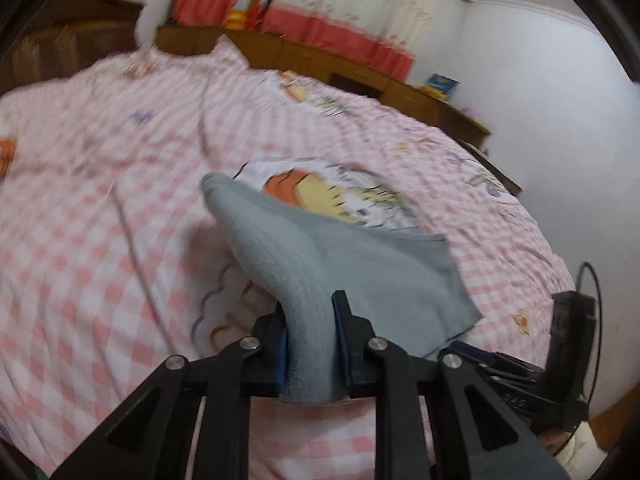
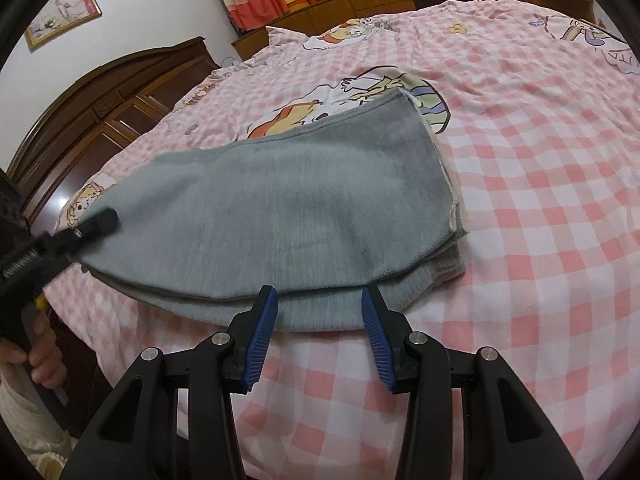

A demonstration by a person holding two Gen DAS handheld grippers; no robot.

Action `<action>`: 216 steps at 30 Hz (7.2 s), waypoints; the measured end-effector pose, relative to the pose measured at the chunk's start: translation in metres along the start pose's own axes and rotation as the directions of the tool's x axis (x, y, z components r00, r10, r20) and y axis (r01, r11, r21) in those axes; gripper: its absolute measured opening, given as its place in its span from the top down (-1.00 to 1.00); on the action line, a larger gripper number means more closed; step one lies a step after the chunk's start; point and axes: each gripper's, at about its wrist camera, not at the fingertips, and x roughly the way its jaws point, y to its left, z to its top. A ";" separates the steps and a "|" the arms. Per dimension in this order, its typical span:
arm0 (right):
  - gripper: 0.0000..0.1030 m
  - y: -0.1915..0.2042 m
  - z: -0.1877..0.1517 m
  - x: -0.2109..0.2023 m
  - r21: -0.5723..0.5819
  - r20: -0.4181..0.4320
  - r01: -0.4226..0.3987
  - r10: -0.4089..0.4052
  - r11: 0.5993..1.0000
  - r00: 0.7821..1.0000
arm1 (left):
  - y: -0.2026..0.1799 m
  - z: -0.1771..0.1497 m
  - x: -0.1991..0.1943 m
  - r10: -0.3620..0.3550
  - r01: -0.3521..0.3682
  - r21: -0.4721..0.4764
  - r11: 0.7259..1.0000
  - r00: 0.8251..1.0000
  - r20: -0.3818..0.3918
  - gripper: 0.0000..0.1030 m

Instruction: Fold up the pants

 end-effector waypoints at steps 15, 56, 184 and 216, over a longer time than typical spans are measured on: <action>0.12 -0.034 0.000 -0.038 0.075 0.100 0.005 -0.012 0.997 0.995 | -0.119 0.040 0.023 -0.032 0.063 0.412 0.909 0.996 -0.082 0.62; 0.12 -0.052 0.006 -0.057 0.104 0.094 0.026 -0.036 0.994 0.995 | -0.101 -0.007 0.073 0.040 -0.002 0.212 0.977 0.984 -0.173 -0.50; 0.61 0.028 0.039 0.023 0.075 0.046 -0.154 0.150 0.985 0.988 | 0.001 0.029 0.083 -0.117 0.122 0.010 0.993 0.972 -0.202 0.45; 0.33 0.040 0.015 0.019 -0.125 -0.001 0.012 -0.013 0.992 1.000 | -0.018 -0.027 0.057 -0.027 0.031 0.016 0.999 0.983 -0.182 -0.05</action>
